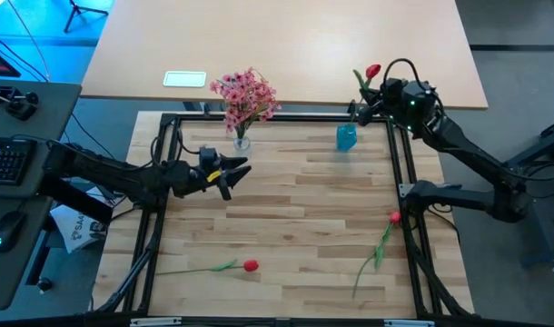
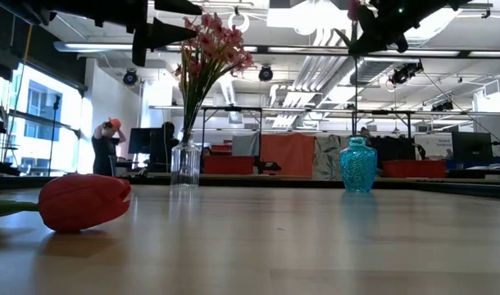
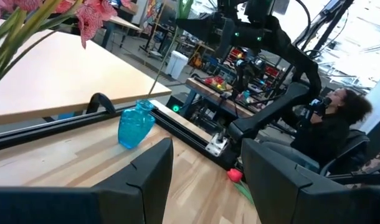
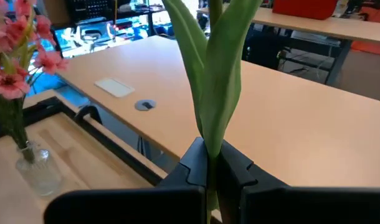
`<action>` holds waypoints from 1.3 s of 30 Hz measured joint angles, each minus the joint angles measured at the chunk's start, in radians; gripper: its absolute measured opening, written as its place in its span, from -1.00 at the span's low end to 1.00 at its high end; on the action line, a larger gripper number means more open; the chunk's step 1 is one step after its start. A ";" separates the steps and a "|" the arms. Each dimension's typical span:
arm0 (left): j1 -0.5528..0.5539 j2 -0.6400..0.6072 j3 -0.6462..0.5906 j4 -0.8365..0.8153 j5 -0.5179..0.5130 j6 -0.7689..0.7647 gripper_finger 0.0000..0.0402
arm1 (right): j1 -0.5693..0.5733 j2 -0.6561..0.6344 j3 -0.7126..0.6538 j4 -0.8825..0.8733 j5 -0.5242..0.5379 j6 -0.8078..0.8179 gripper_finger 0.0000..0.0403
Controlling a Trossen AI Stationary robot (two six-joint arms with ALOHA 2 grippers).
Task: Sort flowers into vase by color
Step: Put the top red tulip into the blue vase, then put the right red tulip into the blue vase
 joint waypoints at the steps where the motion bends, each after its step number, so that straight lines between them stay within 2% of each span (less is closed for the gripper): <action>1: -0.001 0.000 0.000 0.000 0.000 0.000 -0.11 | 0.000 0.000 0.000 -0.001 -0.009 0.003 -1.00; 4: -0.002 0.000 0.000 -0.001 0.000 0.000 -0.11 | 0.000 -0.001 0.000 -0.022 -0.020 0.003 -1.00; 8: -0.002 0.000 0.000 -0.001 -0.011 0.001 -0.11 | 0.000 0.008 0.000 -0.073 0.017 0.003 -0.99; 13: -0.002 0.000 0.000 -0.003 -0.029 0.001 -0.11 | 0.000 0.013 0.000 -0.051 0.008 0.003 -0.84; 17: -0.002 0.000 0.000 -0.004 -0.029 0.001 -0.11 | 0.000 0.011 0.000 -0.065 -0.055 0.044 -0.57; 25: -0.002 0.000 0.000 -0.007 -0.014 0.004 -0.11 | 0.000 0.010 0.000 -0.181 -0.067 0.084 0.14; 29: -0.002 0.000 0.000 -0.007 0.005 0.022 -0.11 | 0.000 -0.015 0.000 -0.225 -0.084 0.096 0.38; 34: -0.002 -0.053 -0.002 -0.017 0.046 0.094 -0.11 | 0.001 -0.090 0.000 -0.337 -0.235 0.162 0.46; 39: -0.002 -0.133 -0.002 -0.081 0.004 0.126 -0.11 | 0.031 -0.166 0.001 -0.541 -0.486 0.288 0.45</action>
